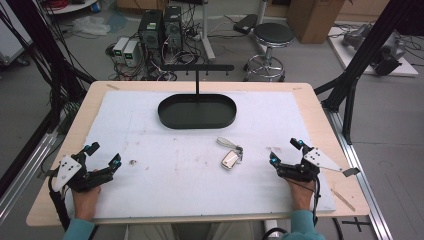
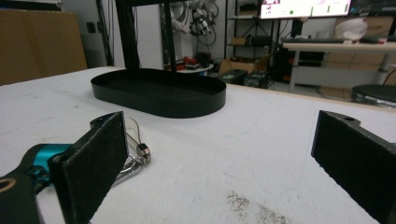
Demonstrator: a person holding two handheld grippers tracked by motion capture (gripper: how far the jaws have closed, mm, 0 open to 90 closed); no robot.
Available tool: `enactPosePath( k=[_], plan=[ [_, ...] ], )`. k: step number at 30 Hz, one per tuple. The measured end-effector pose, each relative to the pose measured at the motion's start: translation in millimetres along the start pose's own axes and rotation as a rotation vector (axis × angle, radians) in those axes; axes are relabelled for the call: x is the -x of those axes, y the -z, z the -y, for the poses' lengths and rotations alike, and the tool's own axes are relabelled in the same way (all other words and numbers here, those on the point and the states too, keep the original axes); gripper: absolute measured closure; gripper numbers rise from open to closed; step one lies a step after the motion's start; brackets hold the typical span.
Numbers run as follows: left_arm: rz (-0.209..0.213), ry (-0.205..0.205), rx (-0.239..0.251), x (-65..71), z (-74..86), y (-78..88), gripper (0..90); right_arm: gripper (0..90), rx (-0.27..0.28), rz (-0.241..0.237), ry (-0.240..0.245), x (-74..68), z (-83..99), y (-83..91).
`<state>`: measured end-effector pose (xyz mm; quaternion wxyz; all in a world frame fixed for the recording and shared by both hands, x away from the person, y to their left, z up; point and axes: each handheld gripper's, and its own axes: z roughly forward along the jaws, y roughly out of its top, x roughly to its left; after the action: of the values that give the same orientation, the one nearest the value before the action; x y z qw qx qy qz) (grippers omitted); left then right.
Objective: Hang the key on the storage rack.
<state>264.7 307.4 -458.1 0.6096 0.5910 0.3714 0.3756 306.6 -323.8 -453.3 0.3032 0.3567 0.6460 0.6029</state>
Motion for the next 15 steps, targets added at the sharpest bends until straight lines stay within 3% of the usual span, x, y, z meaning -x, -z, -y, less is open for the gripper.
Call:
enactPosePath(
  k=[7,15],
  plan=[
    [-0.002,0.005,0.002,0.0,0.0,-0.4,13.2,3.3,-0.016,-0.014,-0.009,4.1,-14.1,-1.0],
    [0.000,0.007,0.000,-0.3,-0.1,-0.3,13.2,3.3,-0.117,-0.123,0.062,0.7,-56.3,-22.7]
  ],
)
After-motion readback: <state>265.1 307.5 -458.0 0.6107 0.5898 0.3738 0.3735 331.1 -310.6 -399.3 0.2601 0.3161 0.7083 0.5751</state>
